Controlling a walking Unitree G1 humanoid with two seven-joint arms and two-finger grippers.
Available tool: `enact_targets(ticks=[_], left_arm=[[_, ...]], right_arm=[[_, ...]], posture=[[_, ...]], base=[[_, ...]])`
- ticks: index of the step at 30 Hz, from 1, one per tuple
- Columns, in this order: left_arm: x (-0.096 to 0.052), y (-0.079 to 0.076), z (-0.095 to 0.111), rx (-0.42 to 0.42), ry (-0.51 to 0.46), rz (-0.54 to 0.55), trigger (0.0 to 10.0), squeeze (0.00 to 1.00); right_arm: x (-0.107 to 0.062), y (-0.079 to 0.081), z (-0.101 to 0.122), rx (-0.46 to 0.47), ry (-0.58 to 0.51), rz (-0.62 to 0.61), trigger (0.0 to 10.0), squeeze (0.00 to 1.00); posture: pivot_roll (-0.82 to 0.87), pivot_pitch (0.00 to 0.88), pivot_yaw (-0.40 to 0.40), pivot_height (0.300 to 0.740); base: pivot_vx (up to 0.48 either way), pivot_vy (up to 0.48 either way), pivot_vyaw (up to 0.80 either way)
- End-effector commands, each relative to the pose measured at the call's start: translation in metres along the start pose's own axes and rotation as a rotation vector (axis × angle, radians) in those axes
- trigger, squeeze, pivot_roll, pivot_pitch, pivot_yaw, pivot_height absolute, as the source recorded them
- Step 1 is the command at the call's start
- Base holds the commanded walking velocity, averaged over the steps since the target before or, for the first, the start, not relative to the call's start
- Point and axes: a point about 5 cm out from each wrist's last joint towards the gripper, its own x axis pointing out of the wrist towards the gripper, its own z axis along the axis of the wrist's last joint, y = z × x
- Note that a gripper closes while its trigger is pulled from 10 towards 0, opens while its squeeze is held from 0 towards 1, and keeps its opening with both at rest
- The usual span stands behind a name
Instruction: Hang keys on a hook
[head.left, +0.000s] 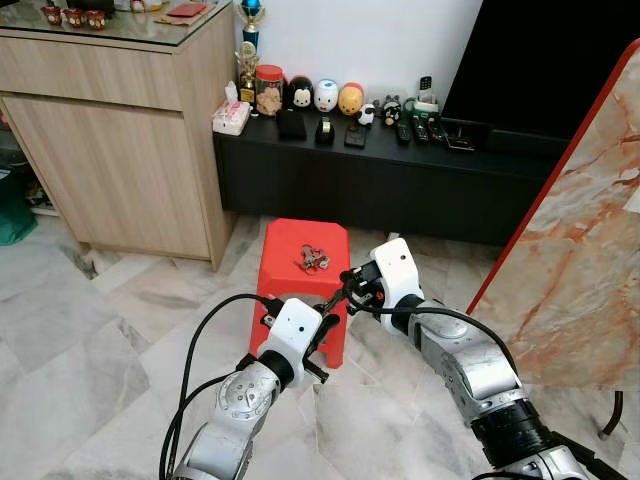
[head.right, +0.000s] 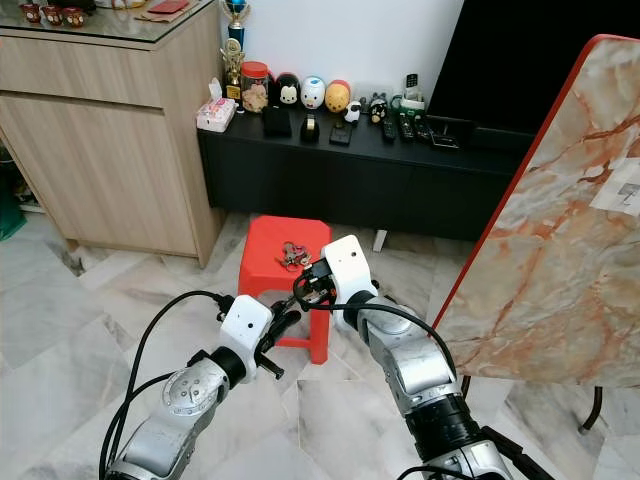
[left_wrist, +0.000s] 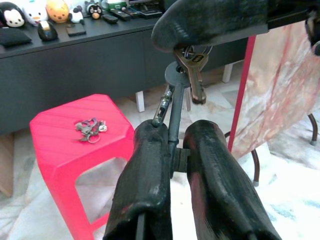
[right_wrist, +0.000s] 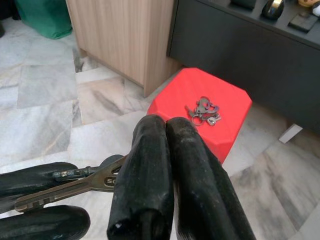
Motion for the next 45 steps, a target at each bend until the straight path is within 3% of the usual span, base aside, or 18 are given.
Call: enact_targets(ticks=[1, 5, 6, 7, 8, 10, 11, 20, 27, 29, 33, 34, 35, 36, 38, 41, 44, 45], left_arm=[[-0.013, 0.017, -0.009, -0.001, 0.037, 0.066, 10.0, 0.00], [-0.012, 0.016, -0.008, -0.002, 0.035, 0.060, 10.0, 0.00], [-0.012, 0.016, -0.008, -0.002, 0.034, 0.059, 10.0, 0.00], [-0.012, 0.016, -0.008, -0.003, 0.033, 0.058, 10.0, 0.00], [-0.012, 0.016, -0.008, -0.003, 0.033, 0.058, 10.0, 0.00], [-0.012, 0.016, -0.008, -0.003, 0.032, 0.058, 10.0, 0.00], [-0.012, 0.016, -0.008, -0.005, 0.031, 0.058, 10.0, 0.00], [-0.012, 0.015, -0.010, -0.002, 0.044, 0.049, 10.0, 0.00], [-0.015, 0.016, -0.013, 0.011, 0.067, 0.048, 10.0, 0.00], [-0.016, 0.019, -0.015, 0.032, 0.086, 0.059, 10.0, 0.00], [-0.019, 0.027, -0.017, 0.171, 0.136, 0.074, 10.0, 0.00], [-0.021, 0.030, -0.019, 0.273, 0.164, 0.057, 10.0, 0.00], [-0.021, 0.030, -0.019, 0.273, 0.164, 0.057, 10.0, 0.00], [-0.024, 0.033, -0.022, 0.421, 0.201, 0.029, 10.0, 0.00], [-0.027, 0.039, -0.024, 0.548, 0.225, 0.004, 10.0, 0.00], [-0.035, 0.053, -0.024, 0.614, 0.249, 0.032, 10.0, 0.00], [-0.048, 0.078, -0.040, 0.724, 0.400, 0.120, 10.0, 0.00], [-0.048, 0.078, -0.040, 0.724, 0.400, 0.120, 10.0, 0.00]], right_arm=[[-0.019, -0.048, -0.009, -0.043, 0.064, -0.203, 10.0, 0.00], [-0.019, -0.047, -0.009, -0.037, 0.064, -0.192, 10.0, 0.00], [-0.019, -0.046, -0.008, -0.036, 0.062, -0.188, 10.0, 0.87], [-0.019, -0.046, -0.008, -0.036, 0.061, -0.187, 10.0, 0.87], [-0.019, -0.046, -0.008, -0.036, 0.059, -0.186, 10.0, 1.00], [-0.018, -0.045, -0.007, -0.039, 0.053, -0.187, 10.0, 0.97], [-0.018, -0.046, -0.006, -0.039, 0.048, -0.188, 10.0, 0.00], [-0.018, -0.048, 0.001, -0.020, 0.012, -0.198, 10.0, 0.00], [-0.023, -0.069, -0.012, 0.017, 0.029, -0.313, 10.0, 0.00], [-0.028, -0.083, -0.026, 0.047, 0.062, -0.386, 10.0, 0.00], [-0.040, -0.099, -0.061, 0.076, 0.166, -0.487, 10.0, 0.00], [-0.044, -0.102, -0.071, 0.074, 0.200, -0.510, 10.0, 0.00], [-0.044, -0.102, -0.071, 0.074, 0.200, -0.510, 10.0, 0.00], [-0.049, -0.104, -0.084, 0.074, 0.242, -0.535, 10.0, 0.00], [-0.055, -0.104, -0.100, 0.082, 0.289, -0.551, 10.0, 0.00], [-0.063, -0.100, -0.126, 0.105, 0.366, -0.573, 10.0, 0.00], [-0.070, -0.091, -0.150, 0.099, 0.444, -0.573, 10.0, 0.00], [-0.070, -0.091, -0.150, 0.099, 0.444, -0.573, 10.0, 0.00]], posture=[[0.02, 0.000, -0.140, 0.740], [0.02, 0.000, -0.140, 0.740], [0.02, 0.000, -0.140, 0.740], [0.02, 0.000, -0.140, 0.740], [0.02, 0.000, -0.141, 0.740], [0.02, 0.000, -0.141, 0.740], [0.02, 0.000, -0.141, 0.740], [0.02, 0.000, -0.141, 0.740], [0.02, 0.000, -0.140, 0.740], [0.02, 0.000, -0.140, 0.740], [0.02, 0.000, -0.139, 0.740], [0.02, 0.000, -0.139, 0.740], [0.02, 0.000, -0.139, 0.740], [0.03, 0.000, -0.138, 0.740], [0.03, 0.000, -0.135, 0.740], [0.03, 0.000, -0.128, 0.740], [0.04, 0.000, -0.122, 0.740], [0.04, 0.000, -0.122, 0.740]], base=[[0.000, 0.000, 0.00], [0.000, 0.000, 0.00], [0.000, 0.000, 0.00], [0.000, 0.000, 0.00], [0.000, 0.000, 0.00], [0.000, 0.000, 0.00], [0.000, 0.000, 0.00], [0.000, 0.000, 0.00], [0.000, 0.000, 0.00], [0.000, 0.000, 0.00], [0.000, 0.000, 0.00], [0.000, 0.000, 0.00], [0.000, 0.000, 0.00], [0.000, 0.000, 0.00], [0.000, 0.000, 0.00], [0.000, 0.000, 0.00], [0.000, 0.000, 0.00], [0.000, 0.000, 0.00]])
